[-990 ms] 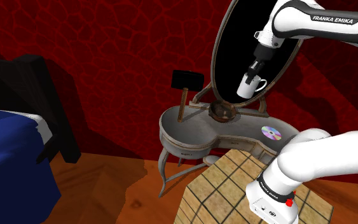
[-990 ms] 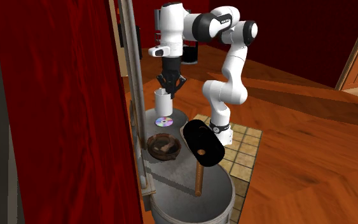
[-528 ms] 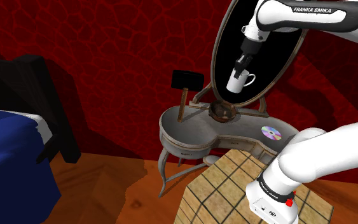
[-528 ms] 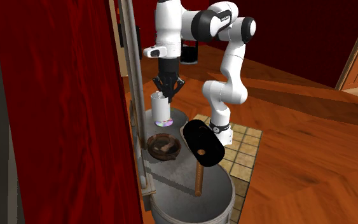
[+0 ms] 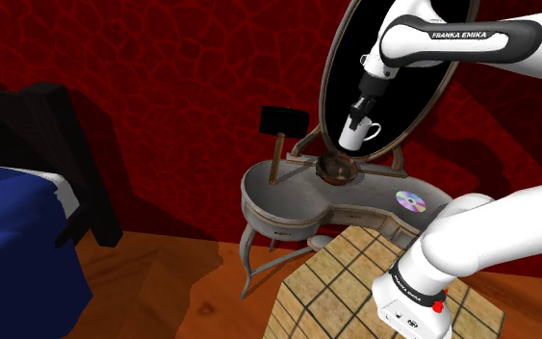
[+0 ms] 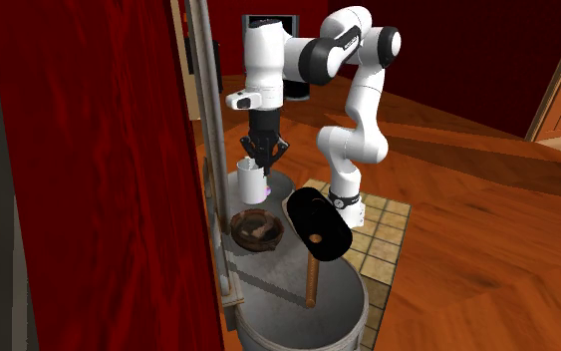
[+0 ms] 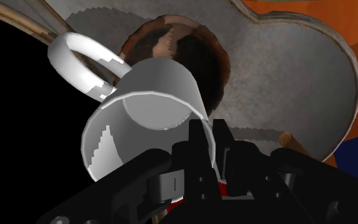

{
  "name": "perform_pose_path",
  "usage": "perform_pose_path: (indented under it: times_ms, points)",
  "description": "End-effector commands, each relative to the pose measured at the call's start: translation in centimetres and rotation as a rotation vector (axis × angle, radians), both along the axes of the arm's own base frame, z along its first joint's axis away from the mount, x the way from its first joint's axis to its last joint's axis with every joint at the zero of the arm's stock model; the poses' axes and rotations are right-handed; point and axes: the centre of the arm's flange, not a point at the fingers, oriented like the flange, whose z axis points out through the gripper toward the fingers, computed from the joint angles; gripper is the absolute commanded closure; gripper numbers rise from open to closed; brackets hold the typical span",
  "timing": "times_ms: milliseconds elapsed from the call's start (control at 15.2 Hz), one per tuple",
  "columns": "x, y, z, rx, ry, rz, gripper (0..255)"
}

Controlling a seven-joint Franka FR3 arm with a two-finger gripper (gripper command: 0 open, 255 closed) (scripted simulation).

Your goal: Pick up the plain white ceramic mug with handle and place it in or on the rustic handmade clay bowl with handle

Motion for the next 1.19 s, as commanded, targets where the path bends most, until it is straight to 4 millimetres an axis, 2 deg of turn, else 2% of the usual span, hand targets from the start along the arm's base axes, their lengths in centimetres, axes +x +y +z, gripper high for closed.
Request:
perform_pose_path:
  times_ms: [0, 660, 1122]
  points:
    - [0.0, 0.0, -1.0, 0.0, -0.001, 0.0, 255]
    - [0.0, 0.0, -6.4, 0.0, -0.001, 0.0, 255]
    - [0.0, 0.0, -6.4, 0.0, -0.001, 0.0, 255]
